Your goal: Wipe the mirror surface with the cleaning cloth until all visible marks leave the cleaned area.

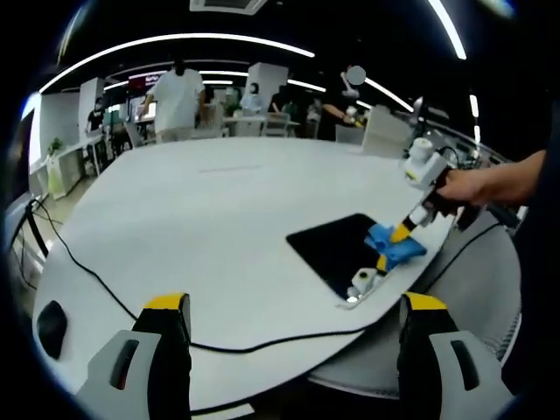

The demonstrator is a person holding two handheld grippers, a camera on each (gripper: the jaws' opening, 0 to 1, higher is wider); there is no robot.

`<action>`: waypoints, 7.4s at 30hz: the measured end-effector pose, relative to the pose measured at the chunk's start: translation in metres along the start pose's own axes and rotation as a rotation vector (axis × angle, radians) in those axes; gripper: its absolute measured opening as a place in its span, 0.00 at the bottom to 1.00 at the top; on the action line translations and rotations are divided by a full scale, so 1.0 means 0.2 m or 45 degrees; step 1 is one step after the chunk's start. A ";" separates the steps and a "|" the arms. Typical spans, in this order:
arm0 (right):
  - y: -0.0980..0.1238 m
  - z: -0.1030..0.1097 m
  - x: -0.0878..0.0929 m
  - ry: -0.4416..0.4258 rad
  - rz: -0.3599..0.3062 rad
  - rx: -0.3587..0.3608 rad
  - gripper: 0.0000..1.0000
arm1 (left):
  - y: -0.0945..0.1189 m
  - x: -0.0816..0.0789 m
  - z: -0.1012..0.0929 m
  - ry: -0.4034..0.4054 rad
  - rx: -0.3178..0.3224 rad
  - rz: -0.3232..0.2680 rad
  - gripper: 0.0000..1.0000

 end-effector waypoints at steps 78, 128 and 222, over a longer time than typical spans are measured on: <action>-0.23 0.69 -0.10 0.336 0.046 -0.151 0.01 | 0.03 -0.09 0.10 0.004 -0.100 -0.076 1.00; -0.37 0.64 -0.56 0.339 0.004 -0.113 0.01 | 0.08 -0.08 0.14 0.080 -0.140 -0.111 1.00; -0.31 0.42 -0.54 0.246 -0.082 -0.049 0.00 | -0.02 -0.14 0.05 -0.021 -0.129 -0.076 1.00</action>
Point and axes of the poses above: the point that each gripper's makers call its tool centre point, and the gripper's own axes: y roughly backward along the fingers, z roughly to its left, x roughly out of its underside, the point moved 3 cm from there along y, roughly backward along the fingers, and after that the axes turned 4 degrees about -x, right-handed, at the moved point
